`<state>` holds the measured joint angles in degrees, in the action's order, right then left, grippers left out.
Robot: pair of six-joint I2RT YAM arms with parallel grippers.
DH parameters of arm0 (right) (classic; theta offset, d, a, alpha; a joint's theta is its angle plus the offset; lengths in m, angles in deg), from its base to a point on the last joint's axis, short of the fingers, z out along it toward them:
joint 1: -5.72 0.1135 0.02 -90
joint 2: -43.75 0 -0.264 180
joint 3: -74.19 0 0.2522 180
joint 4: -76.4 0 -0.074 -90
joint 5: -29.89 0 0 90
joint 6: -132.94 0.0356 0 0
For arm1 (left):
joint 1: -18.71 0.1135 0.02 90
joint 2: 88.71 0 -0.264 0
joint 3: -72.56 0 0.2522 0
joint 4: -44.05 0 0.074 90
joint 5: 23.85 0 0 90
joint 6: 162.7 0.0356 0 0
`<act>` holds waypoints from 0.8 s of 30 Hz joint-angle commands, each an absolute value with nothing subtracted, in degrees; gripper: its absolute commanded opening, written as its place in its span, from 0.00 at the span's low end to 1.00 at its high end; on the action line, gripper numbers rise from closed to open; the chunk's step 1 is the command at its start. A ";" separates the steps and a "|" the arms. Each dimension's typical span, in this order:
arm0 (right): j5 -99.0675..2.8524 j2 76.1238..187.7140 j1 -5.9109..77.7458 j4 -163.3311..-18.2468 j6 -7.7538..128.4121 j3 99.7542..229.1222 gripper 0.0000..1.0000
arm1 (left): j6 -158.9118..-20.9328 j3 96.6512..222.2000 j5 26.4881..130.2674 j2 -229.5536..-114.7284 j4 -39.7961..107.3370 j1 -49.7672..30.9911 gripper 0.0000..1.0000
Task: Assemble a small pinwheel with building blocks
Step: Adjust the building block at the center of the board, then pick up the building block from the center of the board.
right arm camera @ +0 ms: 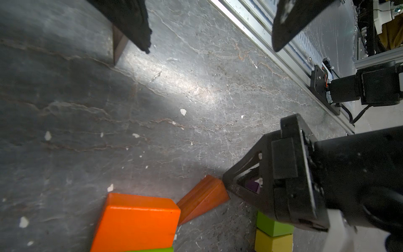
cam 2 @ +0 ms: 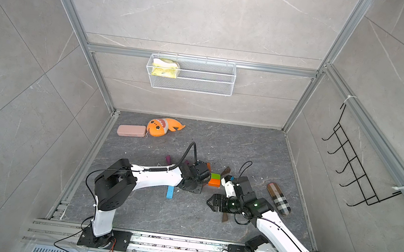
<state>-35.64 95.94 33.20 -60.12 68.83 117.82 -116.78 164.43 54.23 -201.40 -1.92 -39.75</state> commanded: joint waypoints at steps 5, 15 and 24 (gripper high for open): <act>-35.74 96.33 33.49 -60.71 67.99 118.01 0.87 | -116.44 166.55 51.75 -201.15 -4.98 -39.43 0.28; -50.98 99.40 33.35 -54.69 73.24 120.90 0.83 | -109.44 165.86 49.47 -192.46 -4.57 -39.62 0.38; -62.43 97.32 33.56 -39.43 83.47 124.58 0.71 | -89.42 156.72 61.61 -178.08 2.67 -39.61 0.75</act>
